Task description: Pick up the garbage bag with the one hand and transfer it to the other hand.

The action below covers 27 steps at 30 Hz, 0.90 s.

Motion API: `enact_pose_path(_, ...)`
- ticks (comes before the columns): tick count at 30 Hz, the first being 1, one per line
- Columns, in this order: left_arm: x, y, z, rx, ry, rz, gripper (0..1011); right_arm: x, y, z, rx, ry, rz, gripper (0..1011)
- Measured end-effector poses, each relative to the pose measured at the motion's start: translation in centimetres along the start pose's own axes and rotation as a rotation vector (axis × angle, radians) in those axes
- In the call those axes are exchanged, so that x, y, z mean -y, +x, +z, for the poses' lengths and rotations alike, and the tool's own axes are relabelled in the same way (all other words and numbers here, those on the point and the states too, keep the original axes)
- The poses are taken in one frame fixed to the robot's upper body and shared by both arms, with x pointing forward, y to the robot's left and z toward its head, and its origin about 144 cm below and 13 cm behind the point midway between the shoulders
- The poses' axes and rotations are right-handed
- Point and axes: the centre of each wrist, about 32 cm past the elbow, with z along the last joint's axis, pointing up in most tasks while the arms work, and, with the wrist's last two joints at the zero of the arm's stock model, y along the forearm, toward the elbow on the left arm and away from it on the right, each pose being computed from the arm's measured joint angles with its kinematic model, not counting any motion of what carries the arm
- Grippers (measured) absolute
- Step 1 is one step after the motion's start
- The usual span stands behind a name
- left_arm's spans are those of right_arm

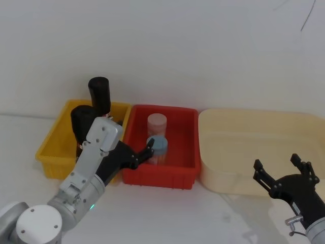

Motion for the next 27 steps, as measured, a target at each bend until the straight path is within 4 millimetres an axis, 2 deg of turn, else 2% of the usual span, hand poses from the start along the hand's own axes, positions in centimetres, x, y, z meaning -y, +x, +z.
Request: enact_pose_path(27,0.15,0.17,0.15,-0.005,0.002,-0.007,1001,-0.09,-0.02,0.05,-0.001,-0.001,0.001,1001)
